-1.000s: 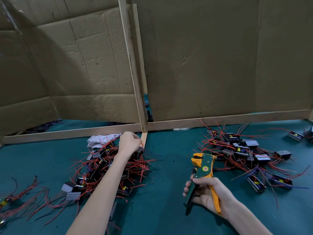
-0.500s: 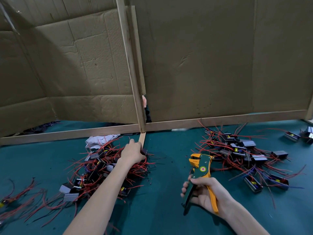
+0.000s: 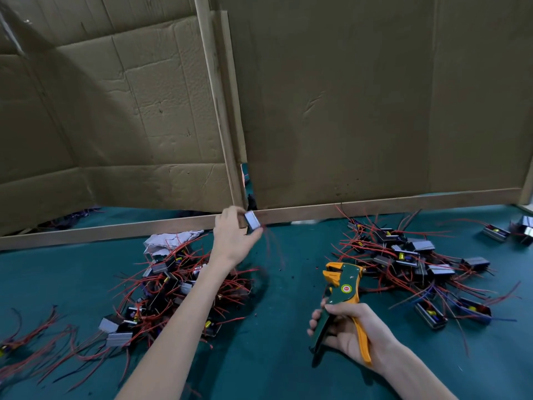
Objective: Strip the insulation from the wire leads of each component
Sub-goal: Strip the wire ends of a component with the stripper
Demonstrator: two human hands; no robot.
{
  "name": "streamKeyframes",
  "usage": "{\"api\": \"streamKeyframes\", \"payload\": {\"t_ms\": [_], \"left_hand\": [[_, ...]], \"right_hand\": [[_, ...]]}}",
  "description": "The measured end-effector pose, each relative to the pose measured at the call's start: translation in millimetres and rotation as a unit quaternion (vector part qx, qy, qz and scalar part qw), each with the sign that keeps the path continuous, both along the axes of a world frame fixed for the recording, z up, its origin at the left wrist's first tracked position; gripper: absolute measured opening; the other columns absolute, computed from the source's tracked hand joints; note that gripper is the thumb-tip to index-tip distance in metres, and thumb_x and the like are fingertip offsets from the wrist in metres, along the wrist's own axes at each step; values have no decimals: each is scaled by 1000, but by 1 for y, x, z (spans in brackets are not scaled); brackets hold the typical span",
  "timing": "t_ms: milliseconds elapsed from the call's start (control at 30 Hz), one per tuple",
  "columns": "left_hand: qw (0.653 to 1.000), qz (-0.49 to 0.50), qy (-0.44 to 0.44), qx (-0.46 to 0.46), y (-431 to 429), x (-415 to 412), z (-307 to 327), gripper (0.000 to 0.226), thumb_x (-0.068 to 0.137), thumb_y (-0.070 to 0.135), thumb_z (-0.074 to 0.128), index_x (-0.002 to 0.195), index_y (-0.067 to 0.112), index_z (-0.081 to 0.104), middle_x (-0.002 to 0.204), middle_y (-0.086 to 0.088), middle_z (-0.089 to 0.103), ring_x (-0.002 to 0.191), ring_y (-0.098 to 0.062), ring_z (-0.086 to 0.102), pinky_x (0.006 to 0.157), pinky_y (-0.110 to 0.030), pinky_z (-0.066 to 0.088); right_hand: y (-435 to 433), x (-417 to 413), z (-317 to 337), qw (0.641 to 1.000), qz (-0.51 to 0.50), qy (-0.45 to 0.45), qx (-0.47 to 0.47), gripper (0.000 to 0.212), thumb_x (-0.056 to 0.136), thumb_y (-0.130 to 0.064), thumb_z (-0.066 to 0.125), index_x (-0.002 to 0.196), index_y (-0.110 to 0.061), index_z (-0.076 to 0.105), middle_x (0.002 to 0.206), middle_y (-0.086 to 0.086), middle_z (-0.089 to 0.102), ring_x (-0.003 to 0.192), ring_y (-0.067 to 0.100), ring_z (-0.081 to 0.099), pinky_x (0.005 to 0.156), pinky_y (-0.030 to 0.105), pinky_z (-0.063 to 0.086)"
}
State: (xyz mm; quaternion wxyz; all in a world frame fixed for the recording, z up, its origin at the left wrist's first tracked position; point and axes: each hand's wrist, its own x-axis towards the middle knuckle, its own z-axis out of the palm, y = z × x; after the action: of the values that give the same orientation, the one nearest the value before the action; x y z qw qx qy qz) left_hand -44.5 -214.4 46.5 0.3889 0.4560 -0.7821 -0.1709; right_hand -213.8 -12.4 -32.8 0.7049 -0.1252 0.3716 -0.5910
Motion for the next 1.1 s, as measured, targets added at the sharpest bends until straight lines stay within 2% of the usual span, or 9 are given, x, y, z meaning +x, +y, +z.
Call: {"api": "streamKeyframes", "payload": {"t_ms": [67,167,300,400,533,667,767,933,1100], "left_hand": [[978,-42,187,80,16,-4,9,37,79,23,75,103,21,48,98,1,59,86,-9,57,72,-14,46],[895,-145,346,241,42,-14,-1,33,86,-2,62,108,19,48,100,-7,56,81,-17,62,78,-25,54],[819,-176,369,403,66,-22,-31,39,88,-18,40,115,7,53,108,-13,47,87,-26,60,84,-36,55],[769,-164,405,467,70,-24,-42,26,95,-6,36,113,3,52,99,-13,47,81,-24,55,65,-29,56],[856,-133,328,376,71,-25,-46,9,99,9,47,98,10,56,94,-5,54,72,-16,60,60,-24,50],[893,-180,274,308,74,-20,-43,8,96,15,53,89,11,53,103,-7,61,68,-12,64,57,-22,50],[903,-217,237,286,72,-18,-40,5,95,13,55,92,10,54,106,-13,60,72,-13,65,58,-23,52],[896,-274,189,293,74,-18,-39,7,96,14,53,89,13,53,106,-24,53,73,-13,64,59,-27,54],[903,-295,130,285,74,-17,-39,9,96,19,55,87,18,55,91,-9,54,73,-15,65,62,-28,51]], "right_hand": [[0,0,-1,1000,-6,4,-4,20,73,4,60,92,1,56,82,25,61,72,40,64,73,52,56],[0,1,0,1000,-26,12,-13,19,73,3,59,92,1,56,81,25,61,71,39,64,71,51,57],[1,1,3,998,-45,27,-23,16,74,2,57,90,1,56,80,25,62,71,39,64,68,49,57],[1,0,3,998,-44,32,-19,15,75,3,58,90,1,57,81,25,62,72,39,64,69,49,56],[1,3,5,998,-41,35,-23,18,72,3,58,90,0,57,78,25,60,70,39,64,67,49,57],[4,3,9,997,-24,68,-35,21,72,4,58,93,1,56,79,26,60,69,39,63,68,49,57],[7,4,12,996,1,81,-49,25,67,10,65,89,2,58,81,28,59,68,40,62,65,48,56],[11,6,15,990,52,115,-67,24,64,1,70,86,4,62,85,32,60,75,42,63,69,51,54],[14,8,15,983,83,147,-78,37,57,-4,80,89,5,63,80,31,60,72,41,63,68,50,54]]}}
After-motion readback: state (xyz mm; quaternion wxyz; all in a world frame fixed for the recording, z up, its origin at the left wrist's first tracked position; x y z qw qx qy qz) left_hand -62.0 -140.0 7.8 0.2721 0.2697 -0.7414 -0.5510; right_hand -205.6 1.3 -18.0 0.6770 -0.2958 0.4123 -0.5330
